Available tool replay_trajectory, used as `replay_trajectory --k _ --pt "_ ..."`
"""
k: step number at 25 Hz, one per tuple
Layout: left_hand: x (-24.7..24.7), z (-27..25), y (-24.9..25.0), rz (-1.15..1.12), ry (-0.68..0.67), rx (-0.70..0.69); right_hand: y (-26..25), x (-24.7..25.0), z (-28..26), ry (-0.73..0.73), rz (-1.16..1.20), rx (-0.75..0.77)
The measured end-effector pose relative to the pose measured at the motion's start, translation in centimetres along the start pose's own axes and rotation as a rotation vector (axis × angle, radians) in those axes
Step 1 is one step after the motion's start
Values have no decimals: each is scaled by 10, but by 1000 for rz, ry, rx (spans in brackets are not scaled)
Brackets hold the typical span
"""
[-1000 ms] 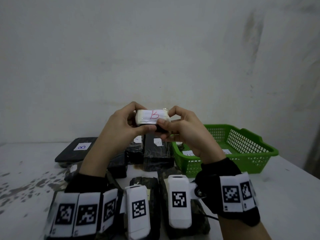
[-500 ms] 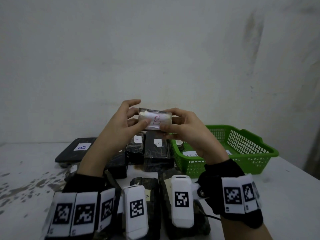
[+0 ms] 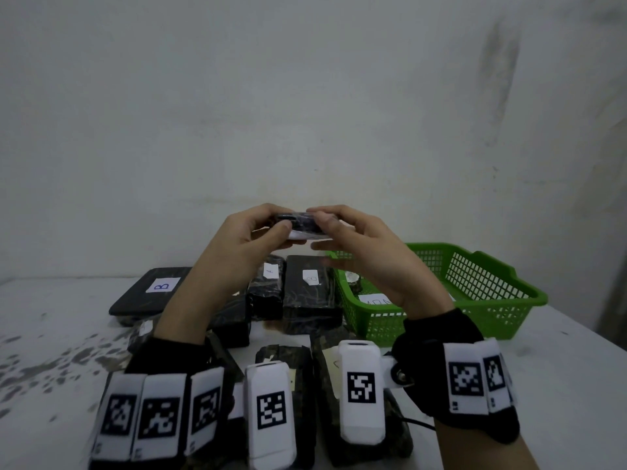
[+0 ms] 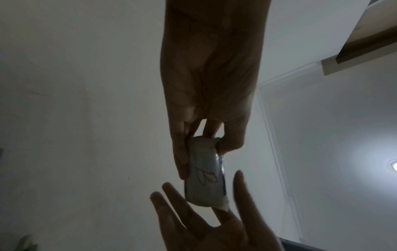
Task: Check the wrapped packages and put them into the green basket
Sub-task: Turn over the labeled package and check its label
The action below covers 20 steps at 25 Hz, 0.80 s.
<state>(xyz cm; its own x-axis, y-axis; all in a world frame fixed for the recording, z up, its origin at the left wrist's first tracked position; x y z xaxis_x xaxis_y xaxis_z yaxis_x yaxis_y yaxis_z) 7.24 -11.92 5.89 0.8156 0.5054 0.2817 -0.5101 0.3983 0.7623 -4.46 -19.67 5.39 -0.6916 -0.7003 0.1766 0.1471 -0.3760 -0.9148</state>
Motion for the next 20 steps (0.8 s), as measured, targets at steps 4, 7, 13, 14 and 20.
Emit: replay_trajectory --k 4,7,13,14,20 --pt "0 -2 6 -21 15 -26 -2 -1 0 -5 186 33" --pt "-4 -3 11 -77 -32 -56 -3 3 0 8 201 52" --pt "2 -1 5 -141 27 -19 -6 0 -1 36 279 72" --pt "1 -1 4 -159 31 -2 -7 1 -1 53 269 84" --pt "-19 -5 3 -113 -136 73 -9 10 -1 138 222 129"
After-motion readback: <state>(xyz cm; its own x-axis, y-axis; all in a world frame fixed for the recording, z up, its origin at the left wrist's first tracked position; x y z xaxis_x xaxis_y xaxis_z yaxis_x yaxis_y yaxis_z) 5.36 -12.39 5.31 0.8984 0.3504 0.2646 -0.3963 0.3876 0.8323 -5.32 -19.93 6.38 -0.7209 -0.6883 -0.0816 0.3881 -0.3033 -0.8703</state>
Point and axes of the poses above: each hand's wrist, its own z-axis towards the middle knuckle, its own x-axis out of the back of the hand, y = z × x, the point moved 6 cm from there along z, towards the middle knuckle, and after that the axes turned 2 degrees about z, right-handed, at the moved point
